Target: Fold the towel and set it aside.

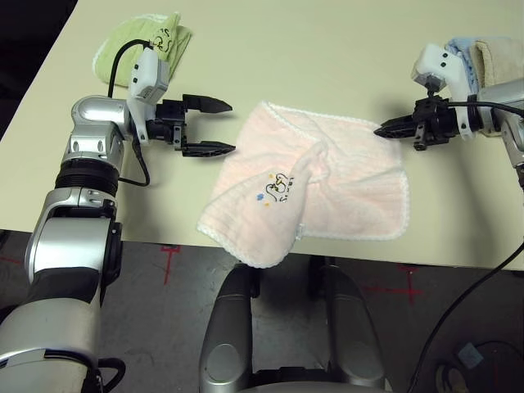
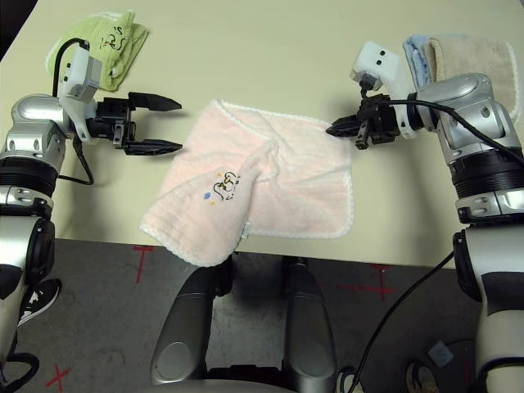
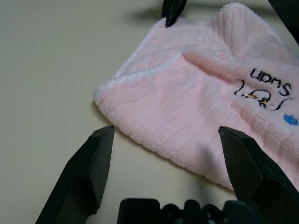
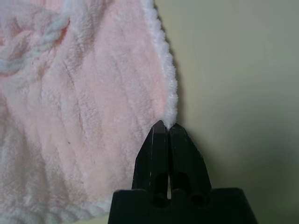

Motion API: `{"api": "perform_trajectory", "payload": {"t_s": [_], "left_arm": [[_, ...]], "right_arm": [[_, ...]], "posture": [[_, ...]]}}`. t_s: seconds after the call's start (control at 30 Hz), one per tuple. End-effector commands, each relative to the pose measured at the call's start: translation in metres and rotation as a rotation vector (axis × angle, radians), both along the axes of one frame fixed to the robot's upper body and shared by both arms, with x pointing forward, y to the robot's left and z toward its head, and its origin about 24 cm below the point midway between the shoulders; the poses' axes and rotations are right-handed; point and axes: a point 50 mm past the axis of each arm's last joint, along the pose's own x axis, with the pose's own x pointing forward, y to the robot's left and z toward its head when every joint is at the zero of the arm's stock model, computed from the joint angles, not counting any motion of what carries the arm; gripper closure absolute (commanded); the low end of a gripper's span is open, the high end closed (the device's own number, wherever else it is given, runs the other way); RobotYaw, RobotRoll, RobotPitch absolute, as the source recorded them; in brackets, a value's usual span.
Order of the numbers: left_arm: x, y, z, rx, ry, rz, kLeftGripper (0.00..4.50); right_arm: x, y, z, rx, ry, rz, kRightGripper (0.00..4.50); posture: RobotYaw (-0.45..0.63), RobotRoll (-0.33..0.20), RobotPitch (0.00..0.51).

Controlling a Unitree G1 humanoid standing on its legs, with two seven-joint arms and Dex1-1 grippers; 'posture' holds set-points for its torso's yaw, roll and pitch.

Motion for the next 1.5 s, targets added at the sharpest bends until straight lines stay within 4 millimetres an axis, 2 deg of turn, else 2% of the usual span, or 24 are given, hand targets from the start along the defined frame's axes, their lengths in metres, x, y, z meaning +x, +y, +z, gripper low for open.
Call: {"api": "perform_trajectory", "payload": {"t_s": [0.03, 0.23, 0.4, 0.6, 0.73, 0.83, 0.87, 1.0, 1.1, 1.17, 1.37, 1.5], "left_arm": [[-0.002, 0.002, -0.003, 0.008, 0.014, -0.008, 0.00], [0.002, 0.000, -0.003, -0.058, 0.040, 0.009, 0.00], [0.006, -0.005, -0.004, -0.113, 0.058, 0.042, 0.00], [0.011, -0.014, -0.004, -0.167, 0.066, 0.055, 0.00], [0.014, -0.021, -0.001, -0.207, 0.064, 0.059, 0.00], [0.016, -0.026, 0.001, -0.237, 0.060, 0.062, 0.00], [0.017, -0.028, 0.001, -0.246, 0.056, 0.061, 0.00], [0.020, -0.037, 0.005, -0.314, 0.031, 0.075, 0.00], [0.026, -0.051, 0.020, -0.436, -0.010, 0.123, 0.00], [0.025, -0.066, 0.037, -0.517, -0.018, 0.100, 0.00], [0.016, -0.089, 0.064, -0.584, -0.005, 0.067, 0.00], [0.011, -0.099, 0.072, -0.579, -0.001, 0.059, 0.00]], "right_arm": [[0.007, -0.001, 0.017, 0.160, -0.103, -0.051, 4.48], [0.017, 0.013, 0.049, 0.336, -0.398, -0.007, 4.48], [0.014, 0.032, 0.096, 0.475, -0.716, 0.077, 4.48], [-0.010, 0.049, 0.171, 0.642, -0.994, 0.202, 4.48], [-0.032, 0.053, 0.218, 0.731, -1.140, 0.219, 4.48], [-0.043, 0.054, 0.236, 0.783, -1.205, 0.234, 4.48], [-0.044, 0.054, 0.239, 0.818, -1.211, 0.233, 4.48], [-0.030, 0.067, 0.219, 0.799, -1.107, 0.261, 4.48], [-0.018, 0.075, 0.201, 0.756, -1.045, 0.228, 4.48], [-0.010, 0.079, 0.193, 0.720, -1.013, 0.186, 4.48], [0.003, 0.086, 0.184, 0.667, -0.976, 0.056, 4.48], [0.012, 0.091, 0.179, 0.654, -0.952, -0.035, 4.48]], "posture": [[0.00, 0.000, 0.410], [0.00, 0.000, 0.405], [0.00, 0.000, 0.403], [-0.01, 0.000, 0.402], [-0.02, 0.000, 0.398], [-0.03, 0.000, 0.399], [-0.03, 0.000, 0.399], [-0.03, 0.000, 0.400], [-0.02, 0.000, 0.411], [-0.02, 0.000, 0.410], [0.00, 0.000, 0.406], [0.01, 0.000, 0.407]]}}
